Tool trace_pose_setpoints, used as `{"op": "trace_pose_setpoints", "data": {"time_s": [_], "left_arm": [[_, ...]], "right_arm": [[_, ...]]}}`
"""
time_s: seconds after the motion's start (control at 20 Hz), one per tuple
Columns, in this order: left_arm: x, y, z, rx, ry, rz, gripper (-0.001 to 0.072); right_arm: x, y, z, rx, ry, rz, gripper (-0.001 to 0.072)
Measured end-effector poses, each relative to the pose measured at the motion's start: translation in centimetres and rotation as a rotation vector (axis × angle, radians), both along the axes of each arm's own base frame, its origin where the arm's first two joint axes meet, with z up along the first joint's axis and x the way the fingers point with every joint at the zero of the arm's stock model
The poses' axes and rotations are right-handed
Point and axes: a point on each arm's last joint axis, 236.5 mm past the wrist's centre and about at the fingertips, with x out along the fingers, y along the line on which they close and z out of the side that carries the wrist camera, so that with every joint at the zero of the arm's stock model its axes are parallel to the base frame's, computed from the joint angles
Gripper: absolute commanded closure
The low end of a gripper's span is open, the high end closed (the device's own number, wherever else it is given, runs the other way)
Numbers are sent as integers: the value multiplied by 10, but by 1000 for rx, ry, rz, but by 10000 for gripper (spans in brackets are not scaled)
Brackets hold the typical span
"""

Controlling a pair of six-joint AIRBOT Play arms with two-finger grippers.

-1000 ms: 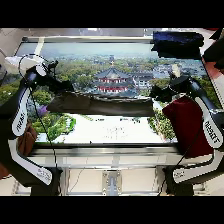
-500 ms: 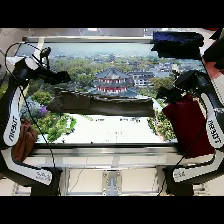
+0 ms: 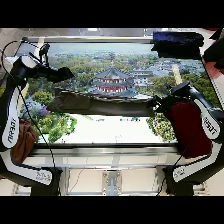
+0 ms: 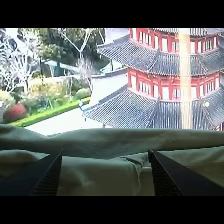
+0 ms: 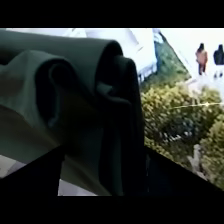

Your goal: Fold the shirts.

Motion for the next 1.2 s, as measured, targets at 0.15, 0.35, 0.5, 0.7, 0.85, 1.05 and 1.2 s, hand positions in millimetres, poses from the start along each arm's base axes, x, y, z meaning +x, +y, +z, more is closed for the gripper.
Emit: {"op": "trace_pose_setpoints", "data": {"time_s": [0.15,0.35,0.5,0.7,0.85,1.05,1.2], "left_arm": [[0,-4,-1,-5,3,-5,96],[-7,-25,-15,-9,43,-52,194],[-25,-59,-36,-11,122,-138,546],[-61,-120,-74,0,244,-290,694],[-93,-175,-102,4,316,-411,694],[-158,-264,-131,-51,418,-586,693],[-186,-310,-134,-88,408,-652,693]], "right_arm": [[4,10,-3,24,-21,7,494],[12,30,2,42,-59,34,694],[22,43,31,56,-116,77,694],[38,47,103,47,-263,137,695],[36,50,162,38,-358,185,695],[20,54,212,37,-408,234,695],[11,55,230,36,-428,252,695]]}}
